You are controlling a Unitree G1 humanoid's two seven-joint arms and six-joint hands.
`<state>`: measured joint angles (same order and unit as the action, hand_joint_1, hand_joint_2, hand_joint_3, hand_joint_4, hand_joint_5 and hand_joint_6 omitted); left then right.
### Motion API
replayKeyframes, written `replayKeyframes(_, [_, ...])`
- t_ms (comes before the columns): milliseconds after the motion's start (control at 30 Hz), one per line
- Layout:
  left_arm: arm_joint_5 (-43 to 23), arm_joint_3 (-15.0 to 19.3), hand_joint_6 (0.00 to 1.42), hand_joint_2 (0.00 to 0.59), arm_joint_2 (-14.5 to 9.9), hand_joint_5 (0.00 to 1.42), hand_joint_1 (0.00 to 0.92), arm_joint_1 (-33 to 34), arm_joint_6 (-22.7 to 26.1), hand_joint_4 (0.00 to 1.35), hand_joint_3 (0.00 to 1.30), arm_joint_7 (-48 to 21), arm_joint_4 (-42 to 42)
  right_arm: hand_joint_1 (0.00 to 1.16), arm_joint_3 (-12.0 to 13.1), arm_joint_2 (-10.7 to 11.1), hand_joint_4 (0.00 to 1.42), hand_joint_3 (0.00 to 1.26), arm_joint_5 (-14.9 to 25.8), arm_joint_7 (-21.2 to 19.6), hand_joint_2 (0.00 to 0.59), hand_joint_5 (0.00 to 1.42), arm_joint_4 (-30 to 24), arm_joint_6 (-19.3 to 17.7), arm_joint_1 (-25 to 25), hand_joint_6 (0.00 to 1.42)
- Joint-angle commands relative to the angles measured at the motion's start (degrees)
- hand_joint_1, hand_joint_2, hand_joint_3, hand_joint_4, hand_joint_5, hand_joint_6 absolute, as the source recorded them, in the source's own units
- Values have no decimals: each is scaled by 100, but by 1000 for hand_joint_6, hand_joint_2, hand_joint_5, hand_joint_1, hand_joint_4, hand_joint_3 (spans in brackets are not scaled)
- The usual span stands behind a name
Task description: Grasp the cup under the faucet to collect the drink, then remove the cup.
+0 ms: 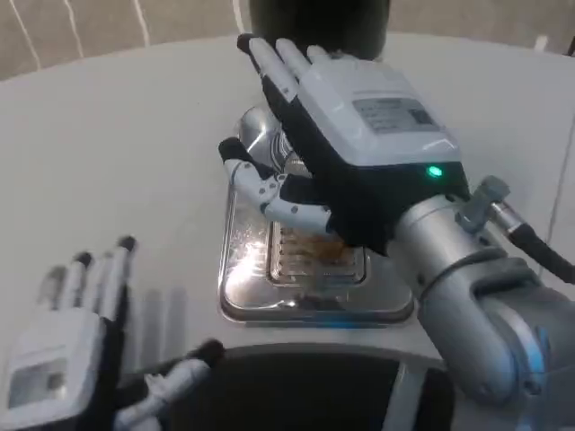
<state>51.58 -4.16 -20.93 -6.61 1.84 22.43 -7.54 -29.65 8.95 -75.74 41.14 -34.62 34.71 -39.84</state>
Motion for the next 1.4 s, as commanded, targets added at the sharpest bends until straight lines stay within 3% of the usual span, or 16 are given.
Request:
replayKeyframes(33, [-211,75,2,116,42,0,0,343,-65,0,0,249,448,166,162,-232,0,0,-41,139,526,0,262,-260,151,0])
replayKeyframes(267, [-322,-128,8,71,102,0,0,990,-246,0,0,413,907,174,384,-465,0,0,-30,168,527,0,434,-527,172,0])
replayKeyframes(433, [-361,-307,15,66,144,0,0,1353,-313,0,0,481,1186,186,497,-494,0,0,-5,252,541,0,441,-715,203,0])
replayKeyframes(1167, [-499,-758,32,73,376,0,0,2261,-467,0,0,718,2128,210,648,-769,0,0,-99,481,537,0,368,-1017,455,0])
replayKeyframes(1400, [-988,-807,70,56,330,26,219,2483,-1096,0,0,621,2474,218,678,-870,0,0,-151,506,535,0,321,-1033,520,0])
